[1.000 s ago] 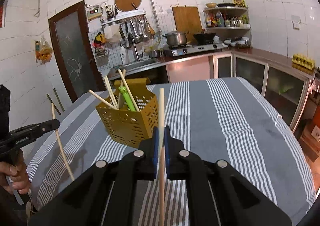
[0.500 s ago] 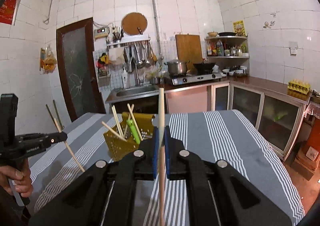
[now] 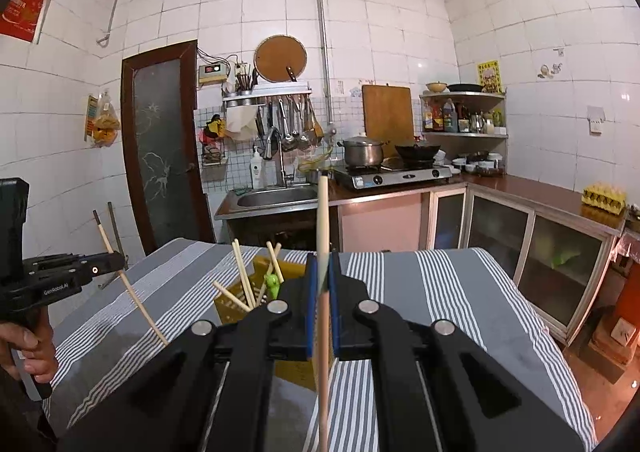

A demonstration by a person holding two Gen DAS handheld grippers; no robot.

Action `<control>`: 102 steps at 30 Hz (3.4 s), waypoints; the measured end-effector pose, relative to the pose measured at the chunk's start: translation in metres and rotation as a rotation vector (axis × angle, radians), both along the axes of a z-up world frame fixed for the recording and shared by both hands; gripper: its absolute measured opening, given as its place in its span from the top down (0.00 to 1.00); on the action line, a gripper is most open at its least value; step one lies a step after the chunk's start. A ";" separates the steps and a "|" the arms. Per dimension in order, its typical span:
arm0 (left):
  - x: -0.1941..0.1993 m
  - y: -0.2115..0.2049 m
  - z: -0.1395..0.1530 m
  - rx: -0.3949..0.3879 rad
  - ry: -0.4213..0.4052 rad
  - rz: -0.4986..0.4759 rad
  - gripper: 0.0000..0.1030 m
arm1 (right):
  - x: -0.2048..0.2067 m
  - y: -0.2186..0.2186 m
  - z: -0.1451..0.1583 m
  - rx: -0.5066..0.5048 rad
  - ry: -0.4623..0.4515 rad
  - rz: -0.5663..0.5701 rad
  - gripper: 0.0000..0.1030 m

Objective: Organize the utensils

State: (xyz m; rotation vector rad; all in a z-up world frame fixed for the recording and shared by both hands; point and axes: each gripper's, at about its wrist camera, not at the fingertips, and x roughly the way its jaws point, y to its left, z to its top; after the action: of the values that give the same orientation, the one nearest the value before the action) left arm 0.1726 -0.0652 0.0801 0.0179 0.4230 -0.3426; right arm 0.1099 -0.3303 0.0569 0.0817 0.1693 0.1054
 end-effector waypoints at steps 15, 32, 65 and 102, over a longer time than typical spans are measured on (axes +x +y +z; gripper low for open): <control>0.021 -0.005 0.044 0.004 -0.097 -0.034 0.96 | 0.022 0.008 0.045 -0.007 -0.081 0.002 0.94; 0.086 -0.020 0.066 -0.077 -0.104 -0.072 0.96 | 0.101 0.033 0.066 -0.001 -0.101 0.048 0.94; 0.022 0.056 -0.099 0.047 -0.072 0.319 0.05 | 0.009 -0.035 -0.073 -0.019 0.116 -0.111 0.42; -0.078 0.010 -0.149 0.073 -0.268 0.246 0.05 | -0.050 -0.008 -0.180 -0.002 0.009 -0.169 0.26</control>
State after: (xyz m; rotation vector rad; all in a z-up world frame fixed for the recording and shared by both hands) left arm 0.0948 -0.0547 -0.0693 0.0817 0.1682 -0.0797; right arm 0.0600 -0.3385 -0.1233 0.0942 0.1711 -0.0639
